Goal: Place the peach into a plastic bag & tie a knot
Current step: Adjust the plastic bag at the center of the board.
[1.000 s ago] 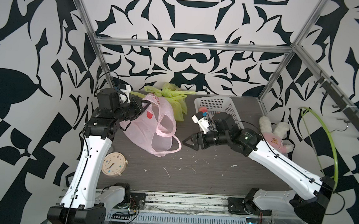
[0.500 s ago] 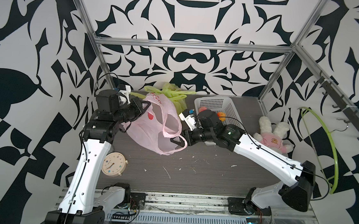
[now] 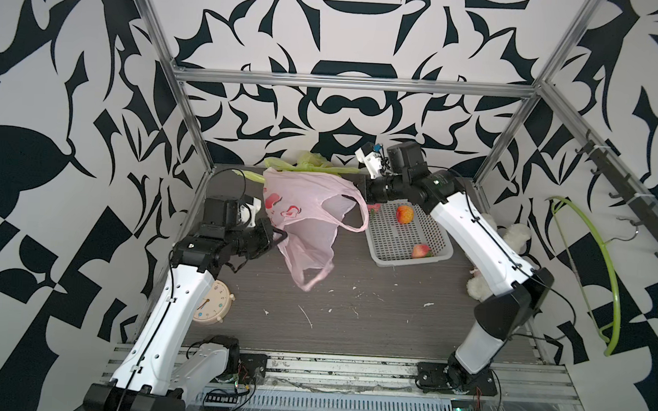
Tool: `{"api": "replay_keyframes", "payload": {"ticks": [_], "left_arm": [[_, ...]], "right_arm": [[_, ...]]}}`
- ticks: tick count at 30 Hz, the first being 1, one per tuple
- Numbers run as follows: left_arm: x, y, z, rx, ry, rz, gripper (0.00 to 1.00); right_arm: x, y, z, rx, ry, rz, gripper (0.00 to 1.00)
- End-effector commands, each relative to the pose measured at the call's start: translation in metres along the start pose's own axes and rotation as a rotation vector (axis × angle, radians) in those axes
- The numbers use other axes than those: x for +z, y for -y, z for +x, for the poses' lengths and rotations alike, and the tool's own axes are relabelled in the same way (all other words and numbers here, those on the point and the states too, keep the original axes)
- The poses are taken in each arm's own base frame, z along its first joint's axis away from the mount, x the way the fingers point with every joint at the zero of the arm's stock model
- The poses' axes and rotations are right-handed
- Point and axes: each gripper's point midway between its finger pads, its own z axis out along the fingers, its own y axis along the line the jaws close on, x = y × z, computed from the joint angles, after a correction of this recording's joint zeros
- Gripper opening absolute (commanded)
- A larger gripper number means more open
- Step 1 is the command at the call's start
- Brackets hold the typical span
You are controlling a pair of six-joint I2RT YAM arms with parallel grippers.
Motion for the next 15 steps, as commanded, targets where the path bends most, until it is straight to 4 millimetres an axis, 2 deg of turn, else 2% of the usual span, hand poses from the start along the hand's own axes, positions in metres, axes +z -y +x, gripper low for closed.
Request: {"api": "replay_keyframes", "payload": {"ticks": [1, 6, 8, 9, 11, 13, 15], "left_arm": [[0.009, 0.024, 0.011, 0.072, -0.045, 0.095, 0.0], [0.036, 0.049, 0.0, 0.131, -0.081, 0.164, 0.0], [0.048, 0.056, -0.01, 0.149, -0.084, 0.18, 0.0], [0.053, 0.057, -0.016, 0.153, -0.076, 0.183, 0.0], [0.066, 0.055, -0.026, 0.164, -0.066, 0.183, 0.0], [0.085, 0.041, -0.034, 0.154, -0.075, 0.135, 0.0], [0.094, 0.031, -0.037, 0.151, -0.076, 0.103, 0.0]], "right_arm": [[0.035, 0.009, 0.037, 0.008, -0.199, 0.008, 0.0], [0.084, 0.041, 0.042, 0.056, -0.292, 0.049, 0.0], [0.097, 0.049, 0.047, 0.06, -0.334, 0.047, 0.01], [0.102, 0.053, 0.046, 0.055, -0.337, 0.058, 0.04], [0.105, 0.062, 0.044, 0.042, -0.328, 0.089, 0.11], [0.102, 0.074, 0.041, 0.046, -0.319, 0.12, 0.2], [0.093, 0.084, 0.04, 0.058, -0.313, 0.152, 0.27]]}}
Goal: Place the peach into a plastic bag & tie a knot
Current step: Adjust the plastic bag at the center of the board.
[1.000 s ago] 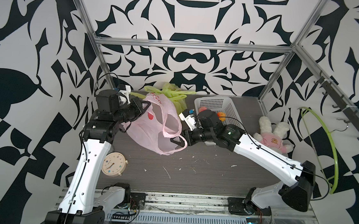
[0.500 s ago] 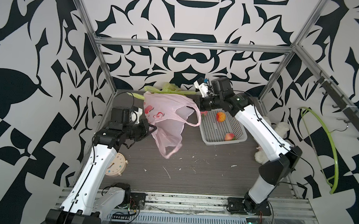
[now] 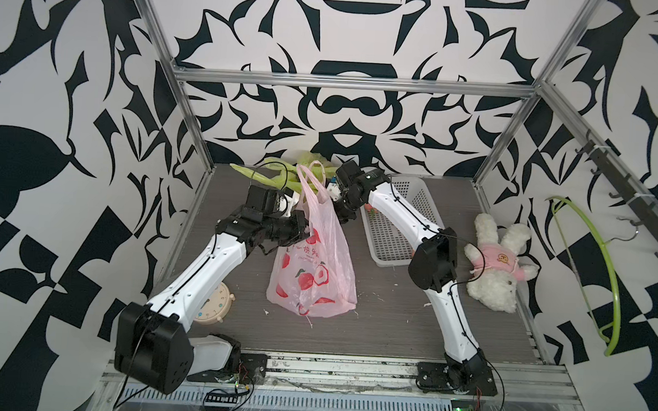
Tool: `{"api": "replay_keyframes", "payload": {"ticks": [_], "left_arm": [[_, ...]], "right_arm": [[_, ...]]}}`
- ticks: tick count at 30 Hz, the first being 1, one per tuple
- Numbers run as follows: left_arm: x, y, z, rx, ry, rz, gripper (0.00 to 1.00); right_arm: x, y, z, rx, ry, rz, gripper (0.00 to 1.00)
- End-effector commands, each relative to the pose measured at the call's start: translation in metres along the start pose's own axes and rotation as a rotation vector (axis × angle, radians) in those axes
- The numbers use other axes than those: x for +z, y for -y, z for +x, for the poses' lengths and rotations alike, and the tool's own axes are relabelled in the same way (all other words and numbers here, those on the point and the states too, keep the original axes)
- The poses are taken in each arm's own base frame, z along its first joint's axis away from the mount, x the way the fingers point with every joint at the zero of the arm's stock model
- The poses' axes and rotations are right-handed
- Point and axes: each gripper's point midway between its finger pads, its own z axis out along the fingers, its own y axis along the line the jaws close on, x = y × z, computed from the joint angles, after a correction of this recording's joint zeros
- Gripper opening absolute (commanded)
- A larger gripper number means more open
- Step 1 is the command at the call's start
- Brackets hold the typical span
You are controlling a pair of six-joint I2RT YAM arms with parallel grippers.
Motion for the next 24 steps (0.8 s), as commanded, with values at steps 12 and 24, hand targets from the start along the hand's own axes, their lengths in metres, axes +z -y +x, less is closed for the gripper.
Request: {"api": "replay_keyframes", "payload": {"ticks": [12, 24], "left_arm": [[-0.024, 0.006, -0.032, 0.183, 0.143, -0.134, 0.0], [0.002, -0.009, -0.025, 0.135, 0.096, -0.075, 0.0]], "right_arm": [[-0.121, 0.028, 0.022, 0.031, 0.248, 0.069, 0.18], [-0.192, 0.054, 0.064, 0.105, 0.447, 0.049, 0.56]]}}
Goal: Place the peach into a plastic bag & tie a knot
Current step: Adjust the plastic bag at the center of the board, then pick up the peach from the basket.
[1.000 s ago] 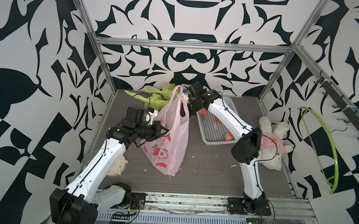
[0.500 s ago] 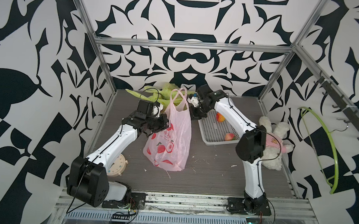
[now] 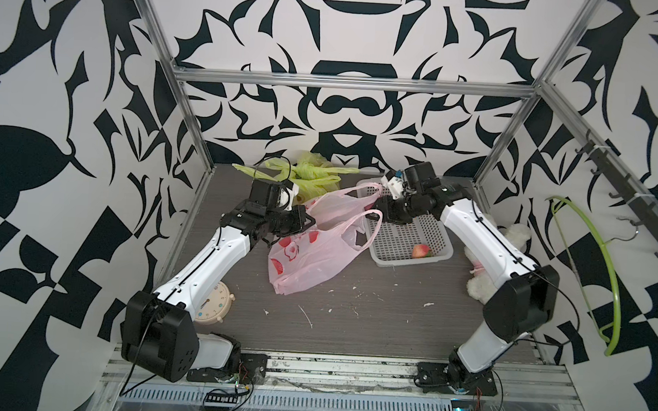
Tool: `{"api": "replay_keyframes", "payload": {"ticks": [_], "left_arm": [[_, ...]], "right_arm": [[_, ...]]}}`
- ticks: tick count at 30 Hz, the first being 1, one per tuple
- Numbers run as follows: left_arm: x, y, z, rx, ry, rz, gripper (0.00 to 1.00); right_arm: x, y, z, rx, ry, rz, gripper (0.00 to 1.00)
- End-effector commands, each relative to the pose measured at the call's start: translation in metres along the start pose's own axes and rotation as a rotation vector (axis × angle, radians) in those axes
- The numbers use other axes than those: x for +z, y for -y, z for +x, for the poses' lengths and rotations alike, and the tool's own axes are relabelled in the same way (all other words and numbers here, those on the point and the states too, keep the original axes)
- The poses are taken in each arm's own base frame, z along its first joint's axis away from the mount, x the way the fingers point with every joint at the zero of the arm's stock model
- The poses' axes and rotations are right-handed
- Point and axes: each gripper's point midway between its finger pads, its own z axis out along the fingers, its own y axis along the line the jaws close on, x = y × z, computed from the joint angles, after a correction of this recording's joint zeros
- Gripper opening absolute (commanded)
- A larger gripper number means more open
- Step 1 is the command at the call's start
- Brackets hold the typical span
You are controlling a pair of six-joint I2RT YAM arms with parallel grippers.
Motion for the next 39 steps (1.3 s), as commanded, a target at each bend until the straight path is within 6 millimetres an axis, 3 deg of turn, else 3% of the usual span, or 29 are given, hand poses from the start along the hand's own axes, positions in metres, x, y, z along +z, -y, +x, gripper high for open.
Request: {"api": "replay_keyframes", "payload": {"ticks": [1, 5, 8, 11, 15, 19, 25, 31, 35, 39], "left_arm": [[0.005, 0.005, -0.003, 0.01, 0.008, 0.036, 0.0], [0.007, 0.006, -0.005, 0.009, 0.004, 0.043, 0.0], [0.006, 0.008, -0.006, 0.011, 0.008, 0.049, 0.0], [0.005, 0.009, -0.007, 0.013, 0.015, 0.053, 0.0], [0.006, 0.009, -0.008, 0.009, 0.013, 0.059, 0.0], [0.006, 0.011, -0.006, 0.008, 0.003, 0.067, 0.0], [0.006, 0.012, -0.005, 0.007, -0.003, 0.072, 0.0], [0.005, 0.014, -0.005, 0.006, 0.0, 0.079, 0.0], [0.004, 0.015, -0.005, 0.009, 0.0, 0.084, 0.0], [0.005, 0.015, -0.004, 0.006, -0.006, 0.084, 0.0]], "right_arm": [[-0.035, 0.008, -0.005, -0.014, 0.119, 0.008, 0.58], [-0.056, 0.058, -0.006, 0.085, 0.201, 0.133, 0.66], [-0.055, 0.096, -0.015, 0.14, 0.217, 0.247, 0.7], [-0.037, 0.126, -0.032, 0.184, 0.198, 0.346, 0.73], [-0.008, 0.169, -0.052, 0.226, 0.168, 0.484, 0.87], [0.02, 0.199, -0.064, 0.24, 0.117, 0.56, 0.87], [0.055, 0.218, -0.075, 0.232, 0.07, 0.586, 0.9], [0.082, 0.221, -0.084, 0.235, 0.039, 0.545, 0.9], [0.094, 0.219, -0.081, 0.243, 0.013, 0.522, 0.8], [0.09, 0.21, -0.076, 0.236, 0.022, 0.501, 0.59]]}}
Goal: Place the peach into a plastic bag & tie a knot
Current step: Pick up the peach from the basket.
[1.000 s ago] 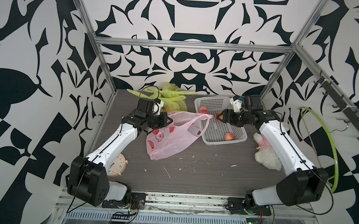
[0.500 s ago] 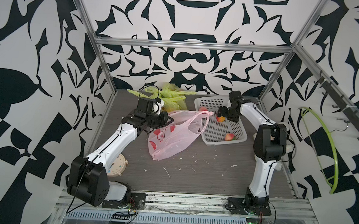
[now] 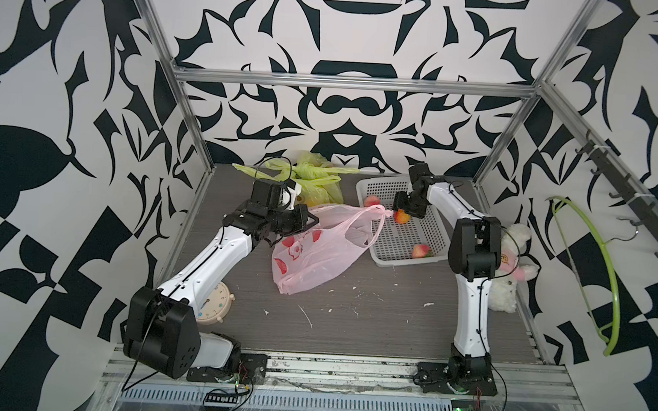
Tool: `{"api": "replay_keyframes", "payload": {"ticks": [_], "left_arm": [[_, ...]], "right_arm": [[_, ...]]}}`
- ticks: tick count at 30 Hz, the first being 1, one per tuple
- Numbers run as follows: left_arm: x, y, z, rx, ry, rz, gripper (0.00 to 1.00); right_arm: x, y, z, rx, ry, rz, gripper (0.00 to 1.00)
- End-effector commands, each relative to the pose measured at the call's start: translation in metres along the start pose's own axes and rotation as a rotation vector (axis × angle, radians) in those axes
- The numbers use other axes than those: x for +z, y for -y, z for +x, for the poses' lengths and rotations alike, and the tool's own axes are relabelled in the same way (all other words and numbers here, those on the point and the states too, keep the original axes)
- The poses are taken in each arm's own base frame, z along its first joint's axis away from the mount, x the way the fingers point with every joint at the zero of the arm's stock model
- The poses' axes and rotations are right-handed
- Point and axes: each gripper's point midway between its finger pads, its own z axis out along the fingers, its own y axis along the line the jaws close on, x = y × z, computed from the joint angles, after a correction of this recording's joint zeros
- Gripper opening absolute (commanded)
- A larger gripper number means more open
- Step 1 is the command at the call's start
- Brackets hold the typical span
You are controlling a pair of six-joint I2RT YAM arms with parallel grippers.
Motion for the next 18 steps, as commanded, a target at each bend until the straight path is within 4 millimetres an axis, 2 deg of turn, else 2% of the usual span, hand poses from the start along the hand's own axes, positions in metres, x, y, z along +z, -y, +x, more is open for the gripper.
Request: {"api": "replay_keyframes", "payload": {"ticks": [1, 5, 8, 11, 13, 15, 18], "left_arm": [[0.002, 0.003, 0.0, 0.002, -0.009, 0.02, 0.0], [0.002, 0.001, 0.002, 0.0, -0.012, 0.019, 0.0], [0.003, 0.0, 0.005, -0.002, -0.018, 0.02, 0.0], [0.004, -0.003, 0.008, -0.012, -0.023, 0.018, 0.0], [0.004, -0.004, 0.009, -0.015, -0.023, 0.017, 0.0], [0.005, -0.005, 0.011, -0.019, -0.024, 0.017, 0.0], [0.005, -0.006, 0.011, -0.021, -0.022, 0.018, 0.0]], "right_arm": [[-0.03, -0.012, 0.0, -0.008, 0.033, -0.047, 0.53], [-0.066, -0.026, 0.009, -0.011, 0.069, -0.145, 0.39], [-0.115, -0.045, 0.012, -0.019, 0.134, -0.253, 0.35], [-0.171, -0.07, 0.012, -0.046, 0.212, -0.371, 0.34], [-0.21, -0.095, 0.014, -0.098, 0.262, -0.459, 0.33], [-0.241, -0.122, 0.02, -0.159, 0.288, -0.532, 0.33], [-0.277, -0.161, 0.031, -0.252, 0.307, -0.614, 0.33]]}}
